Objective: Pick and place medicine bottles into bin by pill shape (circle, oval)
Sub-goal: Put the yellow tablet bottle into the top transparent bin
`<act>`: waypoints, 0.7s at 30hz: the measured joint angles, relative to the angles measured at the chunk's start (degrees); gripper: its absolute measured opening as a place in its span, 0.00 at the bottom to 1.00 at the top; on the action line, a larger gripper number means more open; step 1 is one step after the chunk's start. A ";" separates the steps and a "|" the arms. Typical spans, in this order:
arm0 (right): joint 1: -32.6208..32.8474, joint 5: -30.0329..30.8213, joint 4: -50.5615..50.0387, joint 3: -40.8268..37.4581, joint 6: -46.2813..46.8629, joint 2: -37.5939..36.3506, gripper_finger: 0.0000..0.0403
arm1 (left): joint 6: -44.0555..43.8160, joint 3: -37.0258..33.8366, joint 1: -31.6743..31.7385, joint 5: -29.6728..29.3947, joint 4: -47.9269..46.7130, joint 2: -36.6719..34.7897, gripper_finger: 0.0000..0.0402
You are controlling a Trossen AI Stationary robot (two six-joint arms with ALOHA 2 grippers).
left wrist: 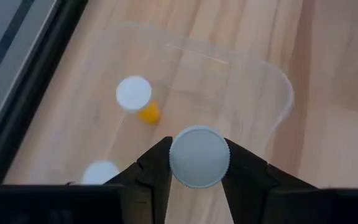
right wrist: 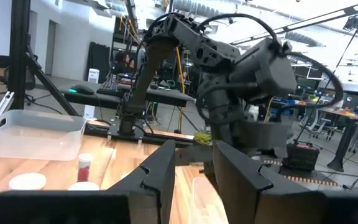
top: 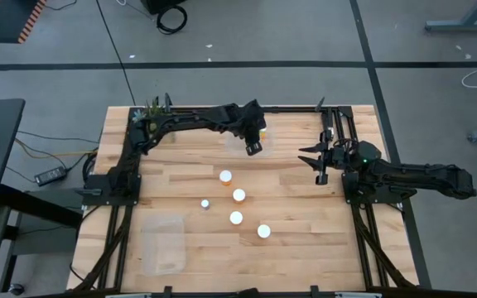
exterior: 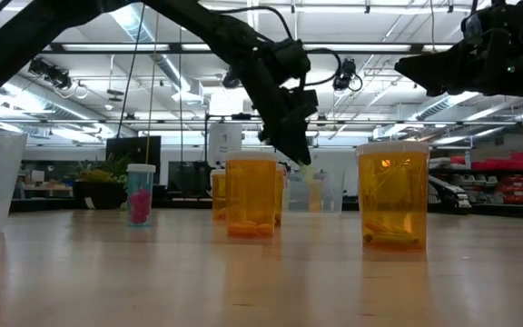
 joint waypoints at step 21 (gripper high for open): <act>0.00 0.01 -0.58 0.00 0.00 0.00 0.29 | -0.74 -0.07 -0.07 1.95 -0.69 4.28 0.32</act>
